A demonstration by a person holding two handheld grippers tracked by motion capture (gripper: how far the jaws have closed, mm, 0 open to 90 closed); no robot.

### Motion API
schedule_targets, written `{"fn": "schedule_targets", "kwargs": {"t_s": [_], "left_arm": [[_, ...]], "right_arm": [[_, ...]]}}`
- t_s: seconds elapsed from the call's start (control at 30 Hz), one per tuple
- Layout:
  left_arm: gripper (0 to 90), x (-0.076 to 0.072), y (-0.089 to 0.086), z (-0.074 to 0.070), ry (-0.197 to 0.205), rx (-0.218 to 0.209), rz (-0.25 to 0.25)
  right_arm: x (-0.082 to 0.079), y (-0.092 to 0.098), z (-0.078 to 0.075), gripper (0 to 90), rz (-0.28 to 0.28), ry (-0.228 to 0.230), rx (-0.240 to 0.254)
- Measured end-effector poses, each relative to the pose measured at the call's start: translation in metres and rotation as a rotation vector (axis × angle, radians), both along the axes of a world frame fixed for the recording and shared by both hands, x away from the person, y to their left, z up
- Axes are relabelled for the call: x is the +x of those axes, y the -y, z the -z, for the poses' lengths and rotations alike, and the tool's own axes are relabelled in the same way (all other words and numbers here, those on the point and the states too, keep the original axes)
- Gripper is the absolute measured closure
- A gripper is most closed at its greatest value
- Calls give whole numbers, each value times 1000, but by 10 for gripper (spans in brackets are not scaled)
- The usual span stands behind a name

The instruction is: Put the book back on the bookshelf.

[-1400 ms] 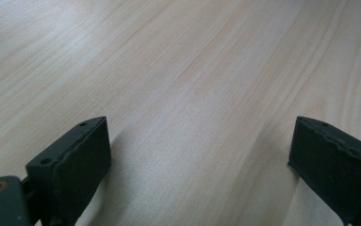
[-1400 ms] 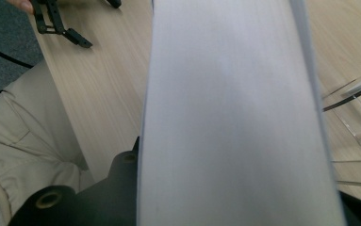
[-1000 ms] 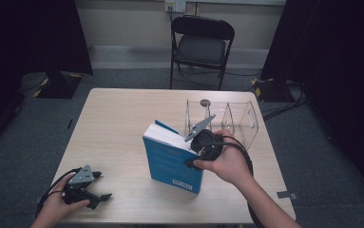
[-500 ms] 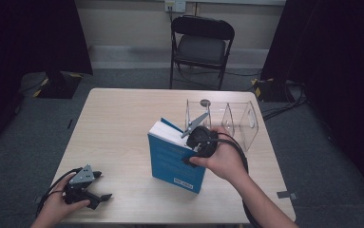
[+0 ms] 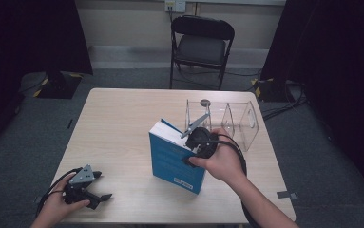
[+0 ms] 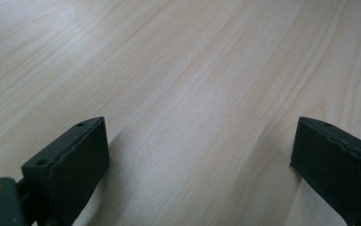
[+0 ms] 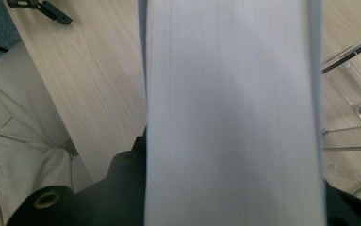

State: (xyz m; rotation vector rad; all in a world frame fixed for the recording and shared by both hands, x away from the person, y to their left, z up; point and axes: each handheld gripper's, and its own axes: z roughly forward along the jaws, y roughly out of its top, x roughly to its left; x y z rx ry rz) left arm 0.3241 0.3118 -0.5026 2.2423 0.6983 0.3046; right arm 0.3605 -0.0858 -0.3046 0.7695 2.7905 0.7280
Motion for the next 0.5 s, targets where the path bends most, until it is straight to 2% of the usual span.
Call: {"fn": "schedule_targets", "kwargs": {"t_s": [0.17, 0.37, 0.5], "left_arm": [[43, 0, 0, 0, 1, 0, 1], [43, 0, 0, 0, 1, 0, 1], [43, 0, 0, 0, 1, 0, 1]], "right_arm": [[-3, 7, 0, 618, 27, -5, 22], [-6, 18, -4, 618, 52, -15, 85], [-5, 23, -11, 618, 69, -17, 71]]}}
